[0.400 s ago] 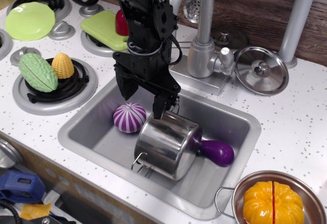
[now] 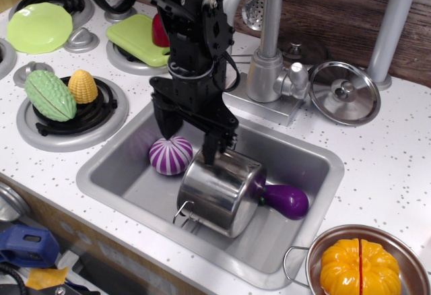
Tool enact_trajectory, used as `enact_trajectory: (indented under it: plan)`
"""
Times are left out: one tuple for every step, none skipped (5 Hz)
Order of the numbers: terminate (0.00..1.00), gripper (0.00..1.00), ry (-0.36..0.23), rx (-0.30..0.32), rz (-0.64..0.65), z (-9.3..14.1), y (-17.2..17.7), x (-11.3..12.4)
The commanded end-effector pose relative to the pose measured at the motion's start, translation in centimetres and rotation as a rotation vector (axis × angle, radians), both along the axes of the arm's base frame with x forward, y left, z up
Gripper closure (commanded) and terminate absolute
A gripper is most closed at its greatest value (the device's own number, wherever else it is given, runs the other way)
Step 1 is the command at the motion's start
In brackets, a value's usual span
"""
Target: Flip pot upright in sink
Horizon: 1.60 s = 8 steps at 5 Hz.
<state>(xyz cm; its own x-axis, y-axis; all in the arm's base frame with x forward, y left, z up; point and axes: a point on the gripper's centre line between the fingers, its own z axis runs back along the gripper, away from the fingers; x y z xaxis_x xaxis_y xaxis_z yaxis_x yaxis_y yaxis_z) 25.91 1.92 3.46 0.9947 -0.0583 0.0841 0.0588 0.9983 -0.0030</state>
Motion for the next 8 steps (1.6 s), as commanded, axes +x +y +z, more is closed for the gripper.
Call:
enact_trajectory:
  plan:
    - [0.0, 0.0, 0.012, -0.245, 0.052, 1.4, 0.2, 0.5]
    - [0.0, 0.0, -0.001, -0.336, 0.05, 1.2, 0.3, 0.4]
    - [0.0, 0.0, 0.009, -0.556, 0.013, 0.8, 0.3, 0.0]
    - [0.0, 0.0, -0.032, -0.589, 0.0, 0.0, 0.1, -0.3]
    - [0.0, 0.0, -0.035, -0.685, -0.025, -0.4, 0.3, -0.3]
    - [0.0, 0.0, -0.083, -0.753, -0.059, -0.5, -0.1, -0.4]
    - [0.0, 0.0, -0.113, -0.776, -0.062, -0.8, -0.5, -0.5]
    - [0.0, 0.0, -0.122, -0.819, -0.058, -1.1, -0.5, -0.5]
